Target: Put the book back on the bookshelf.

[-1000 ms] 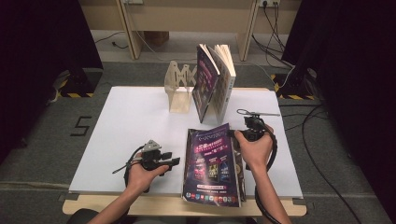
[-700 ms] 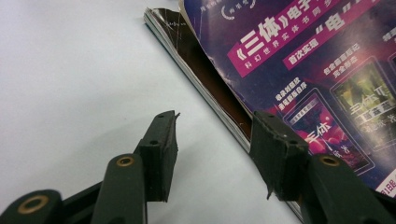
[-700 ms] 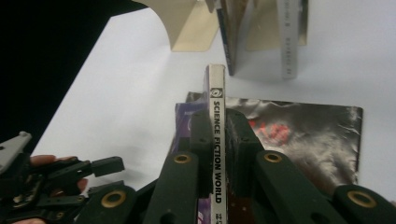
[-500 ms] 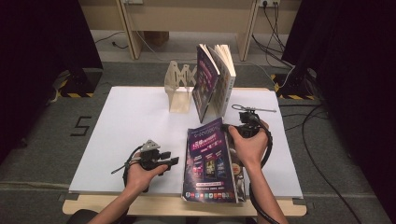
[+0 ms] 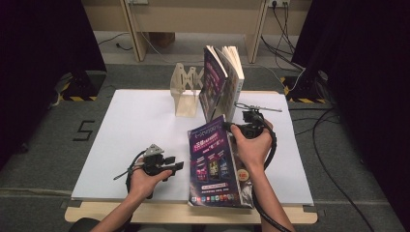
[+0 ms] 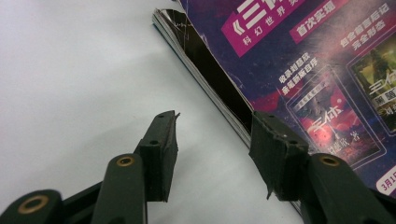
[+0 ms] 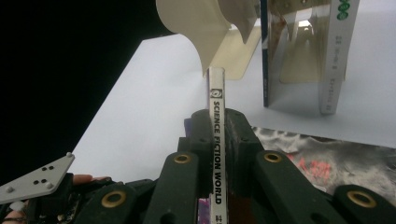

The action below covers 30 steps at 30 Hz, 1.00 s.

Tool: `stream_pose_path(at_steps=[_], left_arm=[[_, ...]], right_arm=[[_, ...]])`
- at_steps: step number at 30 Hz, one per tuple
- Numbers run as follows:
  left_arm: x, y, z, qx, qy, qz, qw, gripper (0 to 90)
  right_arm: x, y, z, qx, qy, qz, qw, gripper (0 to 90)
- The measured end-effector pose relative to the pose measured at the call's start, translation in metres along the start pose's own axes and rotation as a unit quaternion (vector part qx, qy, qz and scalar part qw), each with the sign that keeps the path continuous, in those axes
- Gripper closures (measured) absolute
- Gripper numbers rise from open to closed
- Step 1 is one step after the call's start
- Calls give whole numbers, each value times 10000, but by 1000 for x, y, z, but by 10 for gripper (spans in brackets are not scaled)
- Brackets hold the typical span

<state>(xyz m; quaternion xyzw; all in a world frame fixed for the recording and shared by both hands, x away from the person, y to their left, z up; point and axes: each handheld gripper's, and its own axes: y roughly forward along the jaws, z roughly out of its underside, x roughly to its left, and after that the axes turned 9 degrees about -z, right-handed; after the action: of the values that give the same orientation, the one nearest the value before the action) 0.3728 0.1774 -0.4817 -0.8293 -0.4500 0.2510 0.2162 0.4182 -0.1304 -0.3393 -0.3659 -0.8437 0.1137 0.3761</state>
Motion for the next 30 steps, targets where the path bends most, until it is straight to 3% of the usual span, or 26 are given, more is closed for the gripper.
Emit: stream_pose_path(at_steps=[14, 16, 30], left_arm=[[2, -1, 0, -9, -40, -23, 10000, 504], [2, -1, 0, -7, -40, -28, 10000, 504], [4, -2, 0, -27, -55, -33, 10000, 504]], right_arm=[[12, -5, -11, -463, -38, -166, 9988, 836], [15, -7, -15, -568, -188, -38, 9982, 835], [28, -9, -28, -1000, -359, -59, 9943, 835]])
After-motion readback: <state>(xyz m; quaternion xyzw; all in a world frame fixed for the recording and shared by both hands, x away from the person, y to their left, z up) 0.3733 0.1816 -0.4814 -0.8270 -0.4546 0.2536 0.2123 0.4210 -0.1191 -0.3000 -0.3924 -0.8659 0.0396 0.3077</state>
